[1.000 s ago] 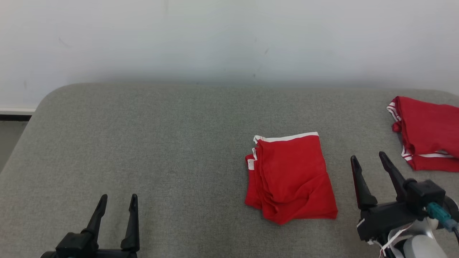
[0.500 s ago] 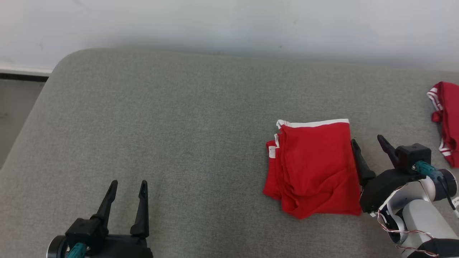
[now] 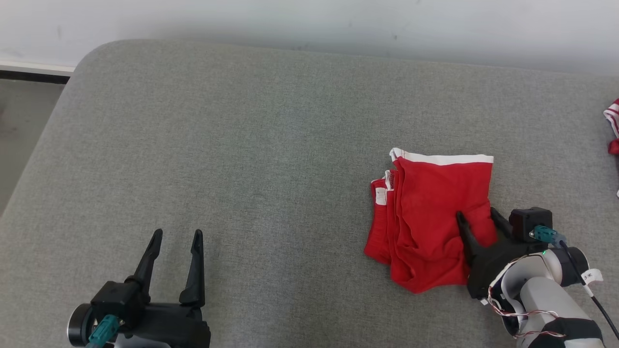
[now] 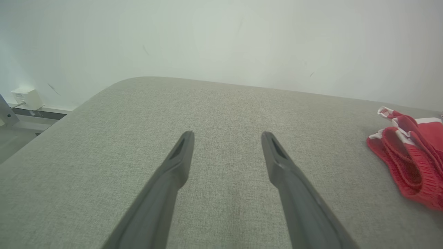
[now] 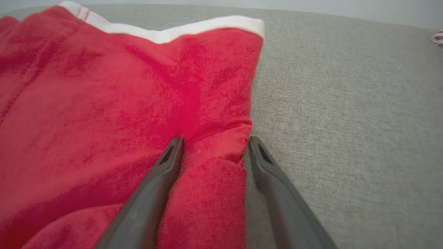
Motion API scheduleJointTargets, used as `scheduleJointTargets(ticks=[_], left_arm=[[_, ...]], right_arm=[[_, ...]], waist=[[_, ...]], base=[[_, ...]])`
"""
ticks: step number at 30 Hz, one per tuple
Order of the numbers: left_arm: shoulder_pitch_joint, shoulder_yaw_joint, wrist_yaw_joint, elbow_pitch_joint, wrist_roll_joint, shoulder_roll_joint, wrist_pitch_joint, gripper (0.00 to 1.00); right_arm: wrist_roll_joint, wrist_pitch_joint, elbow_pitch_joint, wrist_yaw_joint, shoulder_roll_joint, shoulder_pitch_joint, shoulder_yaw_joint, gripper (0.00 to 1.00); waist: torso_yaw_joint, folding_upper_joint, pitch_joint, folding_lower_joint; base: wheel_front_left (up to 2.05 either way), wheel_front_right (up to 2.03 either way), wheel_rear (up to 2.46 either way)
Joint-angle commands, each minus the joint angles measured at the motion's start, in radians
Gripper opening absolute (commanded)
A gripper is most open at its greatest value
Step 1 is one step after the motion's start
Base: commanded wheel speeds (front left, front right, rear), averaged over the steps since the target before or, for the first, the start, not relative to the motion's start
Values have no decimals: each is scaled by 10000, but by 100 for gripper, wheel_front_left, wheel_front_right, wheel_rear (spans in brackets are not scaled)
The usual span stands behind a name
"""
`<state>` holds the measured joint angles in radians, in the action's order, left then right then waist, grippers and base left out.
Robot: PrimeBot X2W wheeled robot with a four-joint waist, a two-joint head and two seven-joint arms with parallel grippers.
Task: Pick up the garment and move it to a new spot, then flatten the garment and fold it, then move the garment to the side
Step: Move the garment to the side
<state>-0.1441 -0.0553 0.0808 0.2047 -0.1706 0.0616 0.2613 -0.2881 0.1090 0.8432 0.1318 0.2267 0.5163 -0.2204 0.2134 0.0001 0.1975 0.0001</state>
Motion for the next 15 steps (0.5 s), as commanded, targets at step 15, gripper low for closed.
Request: scheduleJointTargets(ticks=[15], left_arm=[[-492,-229,138,-145,68,-71,32,100]], right_arm=[[-843,0,196,-31,1257,1520,-1618,0]], waist=[[-813,-1,423,-1]], base=[[0,0,0]])
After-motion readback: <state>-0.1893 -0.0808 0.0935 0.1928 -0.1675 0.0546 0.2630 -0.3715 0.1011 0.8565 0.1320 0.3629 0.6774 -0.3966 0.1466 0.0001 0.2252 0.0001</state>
